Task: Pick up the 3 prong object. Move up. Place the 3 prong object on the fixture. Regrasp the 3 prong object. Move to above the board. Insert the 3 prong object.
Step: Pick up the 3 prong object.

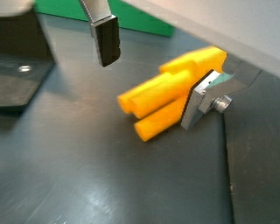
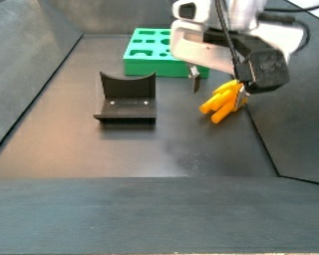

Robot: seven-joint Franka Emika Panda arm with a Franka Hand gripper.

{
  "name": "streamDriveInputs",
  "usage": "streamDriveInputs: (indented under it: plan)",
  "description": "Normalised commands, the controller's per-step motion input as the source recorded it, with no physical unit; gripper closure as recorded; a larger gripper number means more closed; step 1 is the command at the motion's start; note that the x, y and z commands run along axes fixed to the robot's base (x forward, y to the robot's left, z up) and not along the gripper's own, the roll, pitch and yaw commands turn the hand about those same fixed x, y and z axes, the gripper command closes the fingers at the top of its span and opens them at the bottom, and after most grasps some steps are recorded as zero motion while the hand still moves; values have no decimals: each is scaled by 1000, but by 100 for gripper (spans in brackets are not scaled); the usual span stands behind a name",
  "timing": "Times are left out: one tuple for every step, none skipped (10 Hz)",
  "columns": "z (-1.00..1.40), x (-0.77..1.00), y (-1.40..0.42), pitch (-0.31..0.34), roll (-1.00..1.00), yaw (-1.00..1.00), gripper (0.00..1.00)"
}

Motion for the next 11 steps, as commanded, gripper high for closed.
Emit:
streamDriveInputs:
  plan:
    - [-426,0,0,-274,-189,-594,0]
    - [-414,29,0,-257,-217,-514,0]
    - [-457,0,0,-206,-133,-314,0]
    - [-397,-3,0,-107,-107,-189,0]
    - [-380,0,0,-63,-131,-183,0]
    - [-200,0,6,-7,-137,-163,0]
    - [-71,0,134,-26,-149,-20,0]
    - [0,0,0,0,-11,0,0]
    - [0,0,0,0,0,0,100]
    - [0,0,0,0,0,0,100]
    - [0,0,0,0,0,0,100]
